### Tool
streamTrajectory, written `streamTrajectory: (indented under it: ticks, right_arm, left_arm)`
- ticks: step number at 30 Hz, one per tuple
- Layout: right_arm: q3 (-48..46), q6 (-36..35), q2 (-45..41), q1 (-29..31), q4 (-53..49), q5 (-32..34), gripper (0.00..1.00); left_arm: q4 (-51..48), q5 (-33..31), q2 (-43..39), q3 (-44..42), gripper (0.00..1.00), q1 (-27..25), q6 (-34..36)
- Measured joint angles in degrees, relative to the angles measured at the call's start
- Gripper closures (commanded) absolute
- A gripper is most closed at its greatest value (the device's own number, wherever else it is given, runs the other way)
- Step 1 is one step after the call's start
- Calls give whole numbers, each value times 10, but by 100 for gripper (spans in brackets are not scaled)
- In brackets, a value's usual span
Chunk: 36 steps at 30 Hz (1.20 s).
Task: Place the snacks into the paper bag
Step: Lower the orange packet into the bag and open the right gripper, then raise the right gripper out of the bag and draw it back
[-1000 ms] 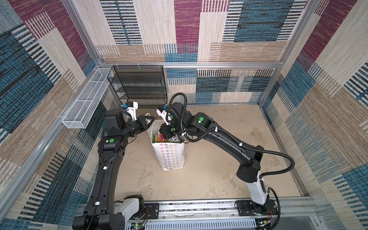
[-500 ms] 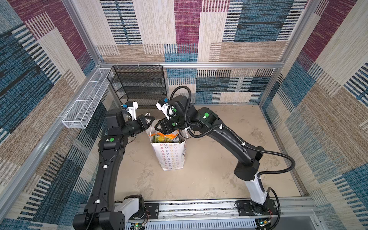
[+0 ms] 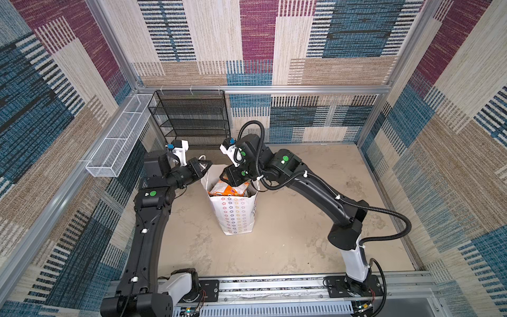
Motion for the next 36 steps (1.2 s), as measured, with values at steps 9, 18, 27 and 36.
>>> streamTrajectory:
  ticks: [9,18,27,36]
  right_arm:
    - [-30,0,65,-8,11,-10,58]
    - [-27,10,63,-21,29,-50,41]
    - [73,13,-95,-33,40,-75,8]
    - [-169,25,-261,-111,54,13,3]
  left_arm:
    - [3,0,-12,-4,96,0,0]
    - [4,0,-16,-5,96,0,-6]
    - [5,0,-17,-5,96,0,-9]
    - [5,0,-19,-5,96,0,-10]
